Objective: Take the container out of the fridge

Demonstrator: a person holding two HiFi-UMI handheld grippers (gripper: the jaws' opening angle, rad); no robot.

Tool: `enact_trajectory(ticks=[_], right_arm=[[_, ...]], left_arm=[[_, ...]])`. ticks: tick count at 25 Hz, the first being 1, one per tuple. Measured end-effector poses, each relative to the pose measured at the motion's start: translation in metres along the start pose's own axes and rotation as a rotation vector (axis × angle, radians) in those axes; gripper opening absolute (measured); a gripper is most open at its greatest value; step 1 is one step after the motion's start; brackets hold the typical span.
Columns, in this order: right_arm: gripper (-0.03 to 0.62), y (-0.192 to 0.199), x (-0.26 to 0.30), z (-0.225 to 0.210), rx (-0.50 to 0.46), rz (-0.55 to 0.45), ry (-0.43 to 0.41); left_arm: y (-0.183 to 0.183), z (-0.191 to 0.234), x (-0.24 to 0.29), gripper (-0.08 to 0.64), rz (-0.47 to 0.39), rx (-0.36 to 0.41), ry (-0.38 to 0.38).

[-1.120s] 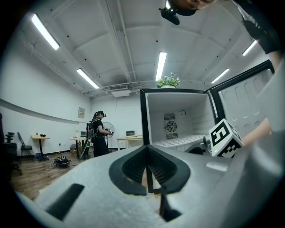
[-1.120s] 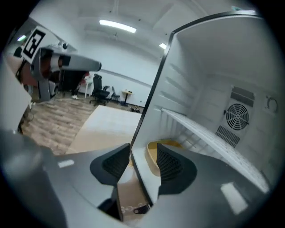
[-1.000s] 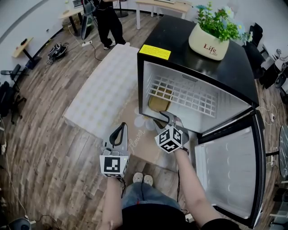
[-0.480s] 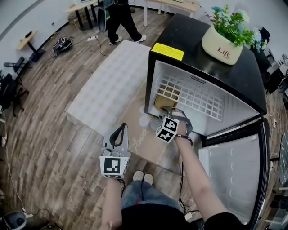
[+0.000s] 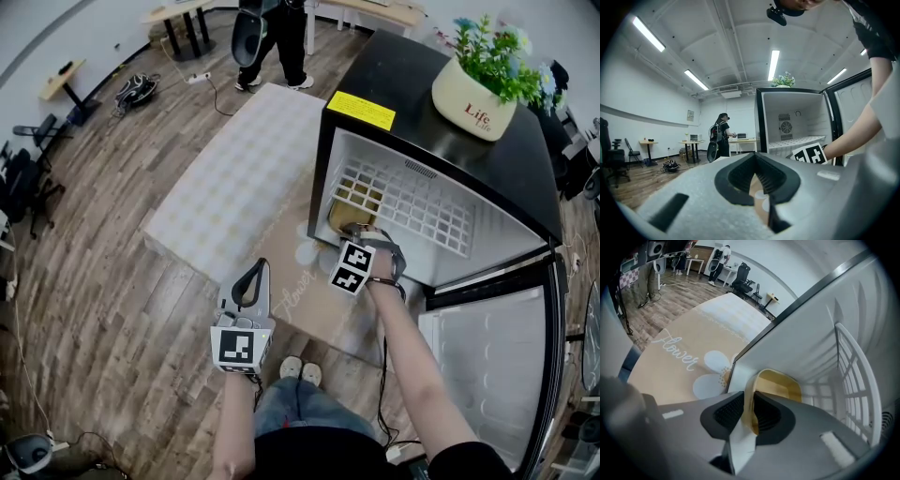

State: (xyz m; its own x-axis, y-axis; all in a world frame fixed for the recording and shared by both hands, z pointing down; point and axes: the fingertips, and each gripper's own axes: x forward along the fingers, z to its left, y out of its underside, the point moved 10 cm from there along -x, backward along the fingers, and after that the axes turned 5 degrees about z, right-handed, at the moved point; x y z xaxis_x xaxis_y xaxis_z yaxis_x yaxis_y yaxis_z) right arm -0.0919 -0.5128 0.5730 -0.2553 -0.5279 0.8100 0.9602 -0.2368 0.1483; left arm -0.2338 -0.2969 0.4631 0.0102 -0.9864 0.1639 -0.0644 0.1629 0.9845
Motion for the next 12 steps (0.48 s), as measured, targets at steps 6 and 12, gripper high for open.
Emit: enact_trajectory(ticks=[6, 12], right_arm=[[0.037, 0.001, -0.002, 0.000, -0.005, 0.003, -0.004], [0.032, 0.004, -0.013, 0.003, 0.031, -0.030, -0.008]], left_arm=[[0.003, -0.002, 0.000, 0.006, 0.012, 0.002, 0.007], [0.002, -0.005, -0.002, 0.006, -0.002, 0.000, 0.022]])
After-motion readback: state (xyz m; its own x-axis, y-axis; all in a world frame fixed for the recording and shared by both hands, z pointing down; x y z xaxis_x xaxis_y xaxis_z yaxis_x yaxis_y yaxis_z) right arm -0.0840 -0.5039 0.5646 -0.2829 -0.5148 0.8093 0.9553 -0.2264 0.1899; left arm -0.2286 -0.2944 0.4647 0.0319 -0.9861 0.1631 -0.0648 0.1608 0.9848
